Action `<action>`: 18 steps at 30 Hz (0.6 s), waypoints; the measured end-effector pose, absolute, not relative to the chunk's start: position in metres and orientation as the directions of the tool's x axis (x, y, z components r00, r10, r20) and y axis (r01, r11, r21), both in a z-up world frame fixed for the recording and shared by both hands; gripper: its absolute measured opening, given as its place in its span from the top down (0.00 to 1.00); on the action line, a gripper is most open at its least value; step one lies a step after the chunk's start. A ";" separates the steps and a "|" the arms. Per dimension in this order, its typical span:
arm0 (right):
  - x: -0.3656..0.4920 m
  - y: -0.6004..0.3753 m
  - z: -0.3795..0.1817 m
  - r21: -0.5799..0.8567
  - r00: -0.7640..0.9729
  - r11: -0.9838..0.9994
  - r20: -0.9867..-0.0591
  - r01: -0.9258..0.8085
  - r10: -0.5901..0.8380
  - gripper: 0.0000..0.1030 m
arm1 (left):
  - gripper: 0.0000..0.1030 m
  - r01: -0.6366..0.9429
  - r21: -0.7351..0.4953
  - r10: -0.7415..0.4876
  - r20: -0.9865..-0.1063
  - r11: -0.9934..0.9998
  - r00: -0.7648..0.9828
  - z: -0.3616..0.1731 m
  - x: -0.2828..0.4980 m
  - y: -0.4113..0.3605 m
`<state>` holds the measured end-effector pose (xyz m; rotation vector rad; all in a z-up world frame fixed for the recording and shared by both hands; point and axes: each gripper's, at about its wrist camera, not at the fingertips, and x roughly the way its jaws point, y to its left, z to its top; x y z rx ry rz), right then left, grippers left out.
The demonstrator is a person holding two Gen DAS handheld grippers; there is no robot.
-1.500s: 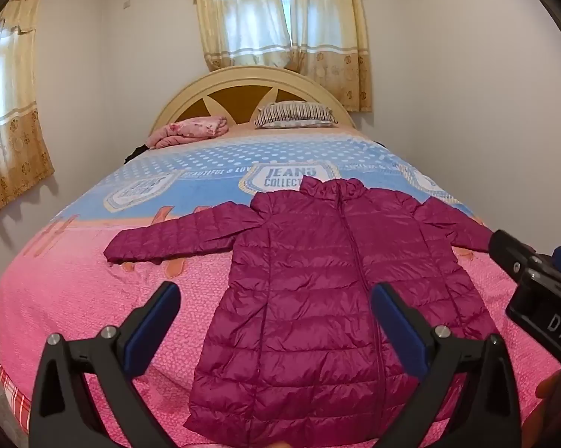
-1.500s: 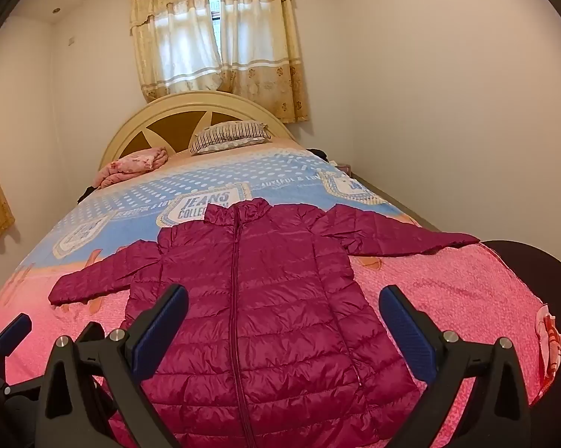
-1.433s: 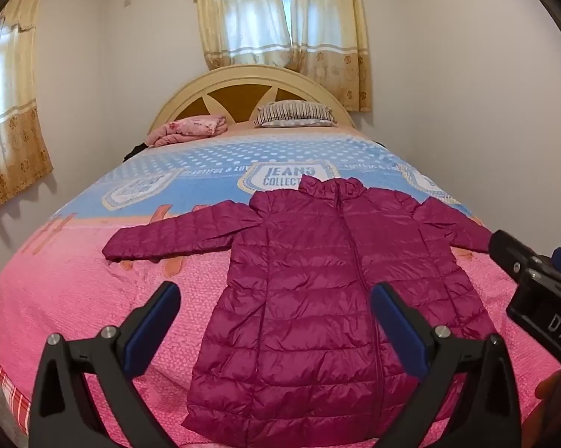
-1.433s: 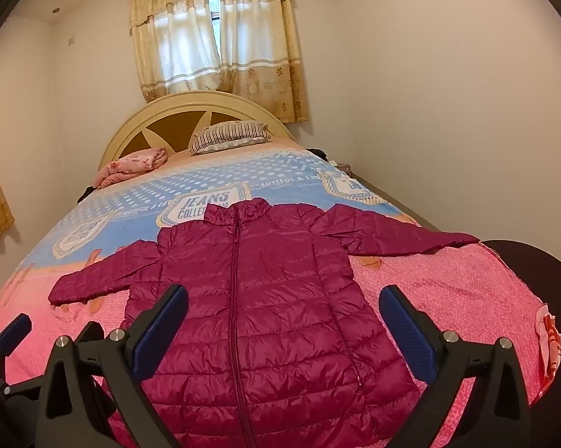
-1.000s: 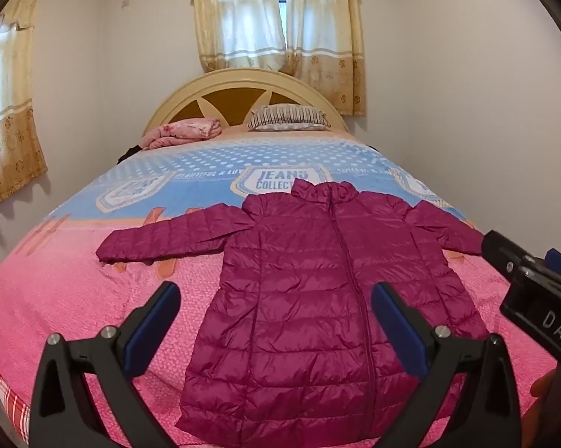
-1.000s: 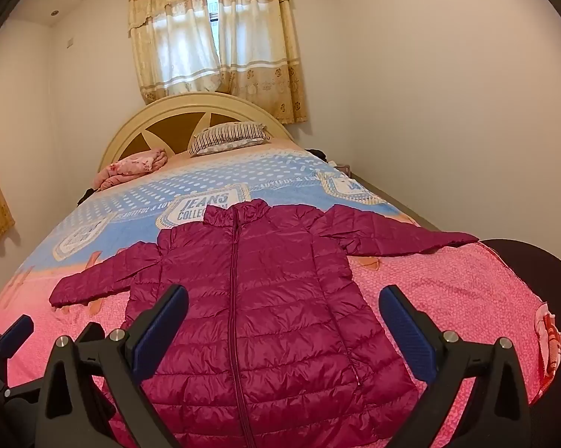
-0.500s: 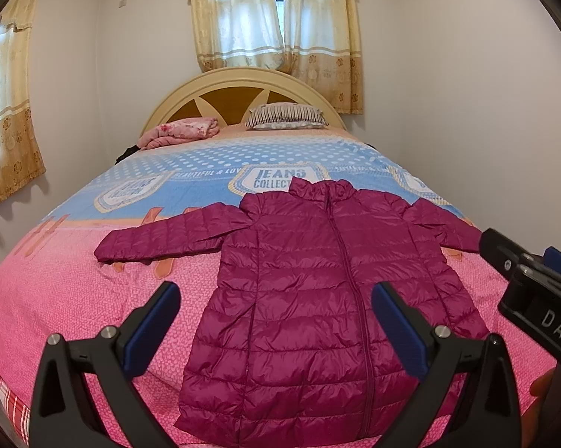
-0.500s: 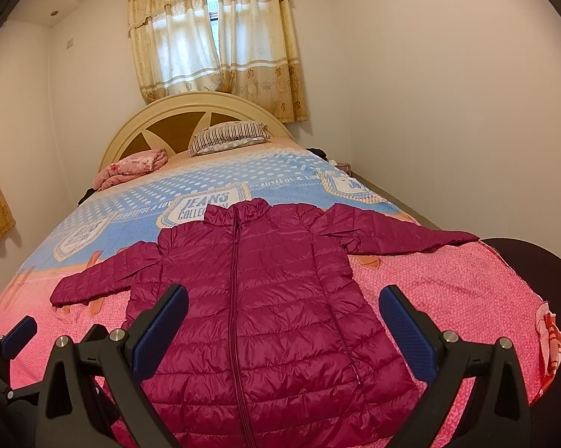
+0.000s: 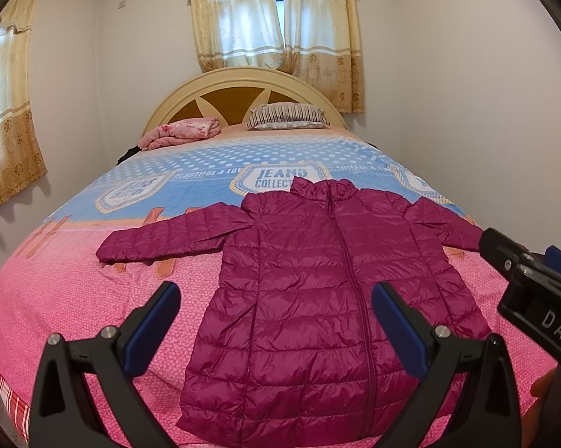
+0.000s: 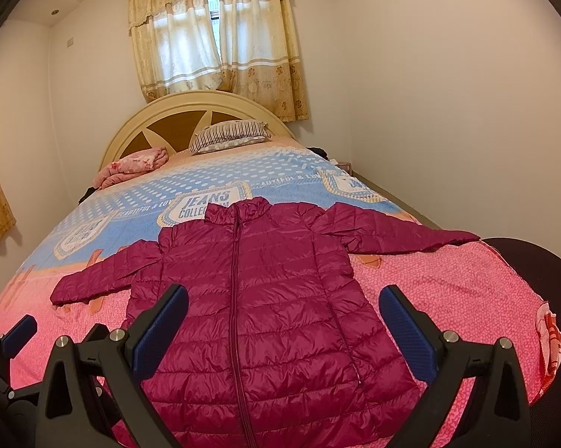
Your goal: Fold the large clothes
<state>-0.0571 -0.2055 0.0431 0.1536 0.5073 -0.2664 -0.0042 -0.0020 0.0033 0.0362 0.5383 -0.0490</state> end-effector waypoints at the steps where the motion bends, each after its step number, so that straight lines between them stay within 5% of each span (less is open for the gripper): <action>1: -0.057 -0.205 0.043 0.078 0.841 0.954 -0.498 0.289 -0.213 0.01 | 0.00 0.055 0.022 -0.036 -0.513 0.998 0.858 0.003 -0.004 -0.002; 18: -0.057 -0.204 0.043 0.082 0.840 0.956 -0.503 0.280 -0.203 0.01 | 0.00 0.049 0.031 -0.026 -0.517 0.998 0.856 0.002 -0.003 0.002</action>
